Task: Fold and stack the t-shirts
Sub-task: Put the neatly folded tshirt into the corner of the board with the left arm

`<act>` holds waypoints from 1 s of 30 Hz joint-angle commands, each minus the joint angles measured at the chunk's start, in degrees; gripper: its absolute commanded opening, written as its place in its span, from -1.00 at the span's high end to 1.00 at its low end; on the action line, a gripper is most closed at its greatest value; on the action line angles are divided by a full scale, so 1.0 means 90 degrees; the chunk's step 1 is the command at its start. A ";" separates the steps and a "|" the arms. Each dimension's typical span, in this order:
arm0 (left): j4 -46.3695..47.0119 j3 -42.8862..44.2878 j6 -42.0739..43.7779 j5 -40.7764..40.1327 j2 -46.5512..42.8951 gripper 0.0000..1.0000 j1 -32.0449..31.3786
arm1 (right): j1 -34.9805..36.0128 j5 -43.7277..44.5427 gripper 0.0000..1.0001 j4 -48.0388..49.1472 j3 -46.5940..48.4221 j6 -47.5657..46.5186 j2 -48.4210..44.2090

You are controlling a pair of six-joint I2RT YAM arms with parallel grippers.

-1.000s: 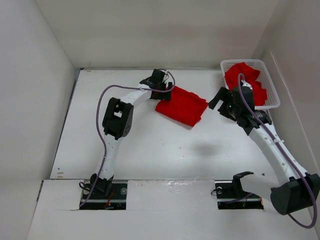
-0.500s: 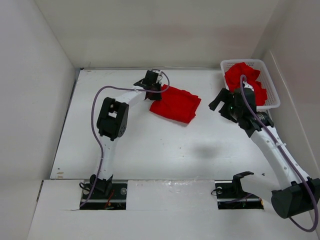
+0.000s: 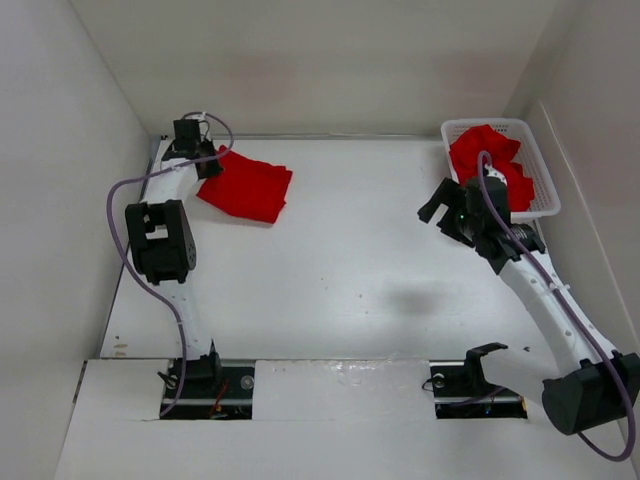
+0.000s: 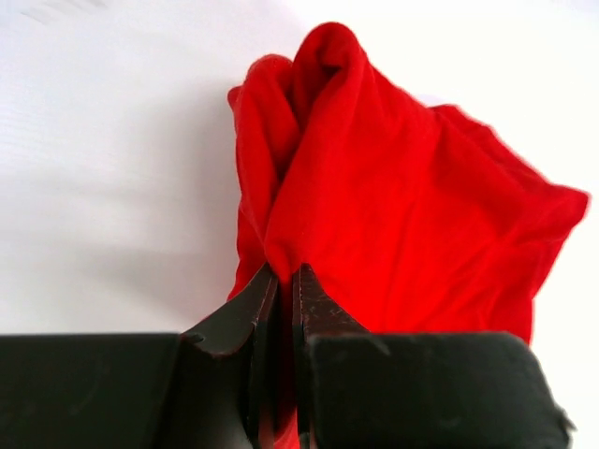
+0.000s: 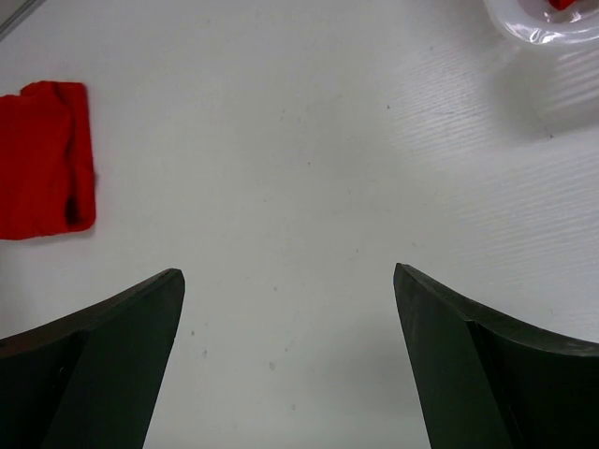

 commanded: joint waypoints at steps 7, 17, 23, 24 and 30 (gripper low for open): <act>-0.0745 0.2463 0.1126 -0.1213 0.0902 1.00 0.0501 | -0.0088 0.0196 -0.98 0.0236 0.0626 0.0028 0.0707; -0.0834 0.3756 0.0522 -0.2084 0.1782 1.00 0.0764 | -0.0088 0.0196 -0.98 0.0177 0.1036 0.0028 0.1177; -0.0688 0.3824 0.0033 -0.2418 0.1841 1.00 0.1057 | -0.0088 0.0196 -0.98 0.0177 0.1094 0.0028 0.1304; -0.0687 0.3824 0.0033 -0.2417 0.1841 1.00 0.1115 | -0.0088 0.0196 -0.98 0.0235 0.1095 0.0028 0.1304; -0.0384 0.3893 0.0355 -0.2163 0.1900 0.00 0.1116 | -0.0088 0.0196 -0.98 0.0236 0.1095 0.0028 0.1645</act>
